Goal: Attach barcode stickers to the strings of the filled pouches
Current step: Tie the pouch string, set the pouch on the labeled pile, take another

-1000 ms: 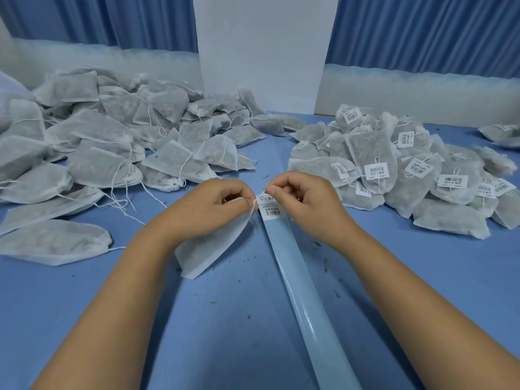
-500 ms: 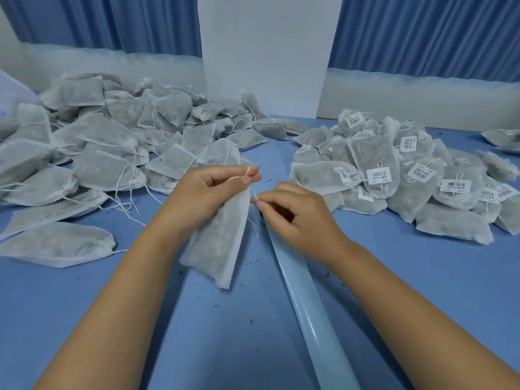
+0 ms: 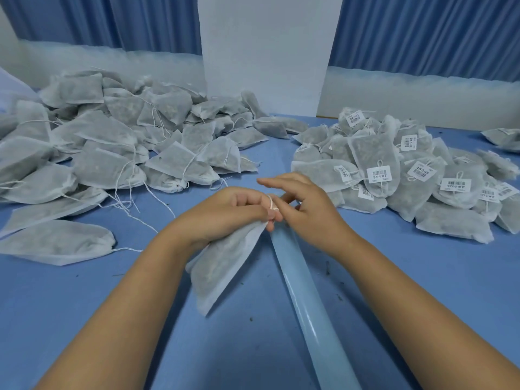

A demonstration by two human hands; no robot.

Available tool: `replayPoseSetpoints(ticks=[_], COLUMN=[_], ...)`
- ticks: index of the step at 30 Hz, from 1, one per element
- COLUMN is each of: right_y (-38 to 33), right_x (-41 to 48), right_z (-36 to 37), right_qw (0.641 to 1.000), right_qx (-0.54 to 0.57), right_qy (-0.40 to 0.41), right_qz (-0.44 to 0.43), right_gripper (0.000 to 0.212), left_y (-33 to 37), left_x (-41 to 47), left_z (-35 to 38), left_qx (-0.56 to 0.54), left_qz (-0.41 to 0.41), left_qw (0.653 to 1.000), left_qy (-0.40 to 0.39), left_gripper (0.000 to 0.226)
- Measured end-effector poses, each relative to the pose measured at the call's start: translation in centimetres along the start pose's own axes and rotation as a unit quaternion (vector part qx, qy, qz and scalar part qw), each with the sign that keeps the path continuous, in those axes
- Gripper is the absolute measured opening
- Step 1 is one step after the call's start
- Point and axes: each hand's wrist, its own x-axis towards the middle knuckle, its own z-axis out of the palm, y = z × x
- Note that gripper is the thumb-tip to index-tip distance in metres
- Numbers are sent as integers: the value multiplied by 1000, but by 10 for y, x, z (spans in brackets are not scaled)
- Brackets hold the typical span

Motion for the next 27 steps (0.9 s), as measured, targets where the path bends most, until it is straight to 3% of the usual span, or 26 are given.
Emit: replayPoseSetpoints(ticks=[5,10,16,25,27], right_y=[-9,-16,-15,-11,-11], right_x=[2,0,-1,-2,-2], right_z=[-6,-10,-5,1,1], right_qw=[991,980,970,992,993], right_qx=[89,169,220,112,106], right_qy=[64,-10,-18,19,18], right_qz=[71,104,100,49,42], right_gripper=[21,13,14,18,14], left_y=[0,0,-1,-2,-3], left_x=[1,0,1,2,3], left_z=[-3,-8,-9,-9,-9], left_qx=[-92,-101,-79,-57,-56], left_qz=[-2,10,4,-27,-36], left_qw=[994,991,992,987,985], left_qy=[65,91,97,147,161], left_gripper=[15,28,30,2,13])
